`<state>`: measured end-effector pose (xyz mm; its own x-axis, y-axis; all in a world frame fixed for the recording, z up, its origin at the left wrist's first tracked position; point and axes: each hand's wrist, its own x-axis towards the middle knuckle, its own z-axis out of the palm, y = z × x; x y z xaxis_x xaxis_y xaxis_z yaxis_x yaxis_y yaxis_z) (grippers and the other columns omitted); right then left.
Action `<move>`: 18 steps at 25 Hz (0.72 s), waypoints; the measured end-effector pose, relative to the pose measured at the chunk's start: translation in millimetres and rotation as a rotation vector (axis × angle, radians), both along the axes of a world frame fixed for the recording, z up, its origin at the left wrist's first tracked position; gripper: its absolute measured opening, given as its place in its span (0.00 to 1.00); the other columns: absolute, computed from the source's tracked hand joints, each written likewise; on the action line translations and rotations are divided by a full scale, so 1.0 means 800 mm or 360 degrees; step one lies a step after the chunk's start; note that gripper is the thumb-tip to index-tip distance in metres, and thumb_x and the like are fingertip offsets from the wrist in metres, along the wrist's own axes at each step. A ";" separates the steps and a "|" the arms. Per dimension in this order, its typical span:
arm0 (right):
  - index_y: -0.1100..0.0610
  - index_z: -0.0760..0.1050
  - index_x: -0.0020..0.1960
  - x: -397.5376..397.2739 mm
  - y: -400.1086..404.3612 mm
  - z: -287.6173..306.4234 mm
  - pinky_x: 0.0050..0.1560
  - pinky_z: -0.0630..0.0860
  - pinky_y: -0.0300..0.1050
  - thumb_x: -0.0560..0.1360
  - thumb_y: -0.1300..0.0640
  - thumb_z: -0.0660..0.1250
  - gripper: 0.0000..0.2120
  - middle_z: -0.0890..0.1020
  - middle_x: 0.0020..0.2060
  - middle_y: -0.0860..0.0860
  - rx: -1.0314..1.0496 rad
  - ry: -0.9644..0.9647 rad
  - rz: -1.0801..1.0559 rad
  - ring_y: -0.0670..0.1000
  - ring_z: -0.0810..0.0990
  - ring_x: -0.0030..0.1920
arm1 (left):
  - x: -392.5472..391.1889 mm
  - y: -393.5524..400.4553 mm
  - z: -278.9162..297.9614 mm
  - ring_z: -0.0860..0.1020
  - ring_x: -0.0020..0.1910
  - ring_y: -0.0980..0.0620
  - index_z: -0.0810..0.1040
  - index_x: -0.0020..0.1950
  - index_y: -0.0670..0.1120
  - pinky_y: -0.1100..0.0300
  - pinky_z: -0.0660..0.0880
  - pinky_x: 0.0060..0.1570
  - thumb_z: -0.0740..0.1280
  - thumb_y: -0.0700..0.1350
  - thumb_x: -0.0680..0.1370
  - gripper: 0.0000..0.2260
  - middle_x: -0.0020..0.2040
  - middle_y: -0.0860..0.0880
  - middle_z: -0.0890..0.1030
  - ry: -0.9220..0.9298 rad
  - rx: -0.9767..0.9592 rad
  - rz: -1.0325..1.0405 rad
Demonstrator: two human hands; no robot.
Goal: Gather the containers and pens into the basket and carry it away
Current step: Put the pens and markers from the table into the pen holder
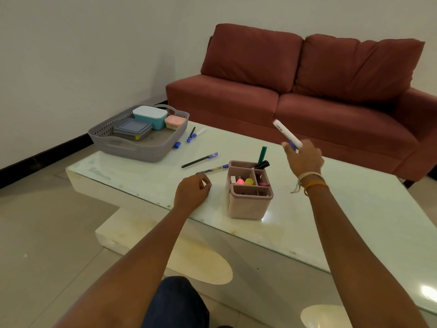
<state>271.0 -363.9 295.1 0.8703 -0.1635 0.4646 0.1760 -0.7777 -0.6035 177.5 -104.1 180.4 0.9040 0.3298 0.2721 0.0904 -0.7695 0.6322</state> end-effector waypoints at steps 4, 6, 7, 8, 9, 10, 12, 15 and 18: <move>0.55 0.78 0.47 -0.059 0.070 0.036 0.46 0.72 0.50 0.72 0.41 0.69 0.17 0.79 0.37 0.51 -0.0263 -0.0112 0.0656 0.54 0.76 0.43 | -0.033 0.008 0.053 0.84 0.41 0.53 0.81 0.52 0.48 0.65 0.77 0.42 0.63 0.47 0.80 0.08 0.48 0.45 0.84 0.0196 -0.1194 -0.0373; 0.54 0.79 0.47 -0.089 0.106 0.025 0.47 0.74 0.52 0.73 0.42 0.68 0.15 0.81 0.39 0.53 -0.0414 -0.0039 0.0870 0.54 0.77 0.44 | -0.053 0.005 0.078 0.85 0.49 0.48 0.80 0.57 0.48 0.57 0.80 0.49 0.62 0.49 0.80 0.11 0.53 0.43 0.84 0.0172 -0.1838 -0.0534; 0.54 0.79 0.48 -0.103 0.122 0.016 0.49 0.75 0.52 0.73 0.43 0.68 0.14 0.82 0.40 0.53 -0.0507 -0.0018 0.0926 0.55 0.78 0.45 | -0.063 0.004 0.086 0.84 0.52 0.46 0.79 0.60 0.47 0.55 0.80 0.49 0.62 0.48 0.80 0.12 0.55 0.43 0.84 0.0117 -0.2078 -0.0601; 0.53 0.78 0.50 -0.114 0.135 0.006 0.51 0.75 0.52 0.74 0.43 0.66 0.14 0.82 0.42 0.53 -0.0603 -0.0016 0.0954 0.55 0.78 0.47 | -0.070 0.002 0.091 0.84 0.53 0.45 0.78 0.61 0.45 0.54 0.81 0.49 0.61 0.47 0.80 0.13 0.56 0.42 0.84 0.0052 -0.2238 -0.0653; 0.53 0.78 0.52 -0.124 0.147 -0.001 0.53 0.74 0.52 0.75 0.44 0.65 0.13 0.83 0.44 0.52 -0.0681 -0.0032 0.0973 0.55 0.78 0.48 | -0.078 0.001 0.093 0.84 0.53 0.45 0.78 0.62 0.45 0.54 0.82 0.48 0.61 0.45 0.80 0.12 0.55 0.41 0.84 -0.0012 -0.2307 -0.0672; 0.53 0.78 0.53 -0.131 0.156 -0.006 0.55 0.73 0.51 0.76 0.45 0.64 0.13 0.83 0.45 0.52 -0.0722 -0.0049 0.0988 0.55 0.78 0.49 | -0.086 0.001 0.093 0.84 0.52 0.44 0.79 0.61 0.44 0.54 0.82 0.47 0.62 0.42 0.80 0.12 0.54 0.41 0.84 -0.0065 -0.2315 -0.0657; 0.53 0.77 0.55 -0.141 0.171 -0.011 0.55 0.71 0.50 0.75 0.47 0.65 0.13 0.83 0.46 0.53 -0.0718 -0.0072 0.1020 0.55 0.78 0.49 | -0.096 0.007 0.087 0.84 0.52 0.45 0.80 0.59 0.43 0.55 0.82 0.47 0.64 0.40 0.79 0.11 0.54 0.41 0.84 -0.0141 -0.2307 -0.0567; 0.56 0.74 0.51 -0.152 0.183 -0.016 0.47 0.71 0.47 0.73 0.50 0.68 0.11 0.79 0.39 0.52 -0.0458 -0.0135 0.1099 0.52 0.75 0.41 | -0.105 0.022 0.080 0.84 0.51 0.47 0.79 0.60 0.40 0.57 0.82 0.46 0.65 0.40 0.79 0.11 0.52 0.41 0.85 -0.0221 -0.2397 -0.0367; 0.54 0.69 0.41 -0.160 0.191 -0.012 0.41 0.68 0.39 0.79 0.52 0.62 0.10 0.73 0.36 0.49 0.0582 0.0174 0.1254 0.46 0.70 0.37 | -0.105 0.032 0.077 0.85 0.49 0.47 0.80 0.55 0.40 0.58 0.82 0.43 0.65 0.40 0.78 0.08 0.50 0.41 0.85 -0.0294 -0.2437 -0.0269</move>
<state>143.3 -211.1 285.5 0.8295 0.3818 0.4077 0.5070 -0.2085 -0.8364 93.7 -78.3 241.8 0.9511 0.2886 -0.1099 -0.0930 0.6070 0.7893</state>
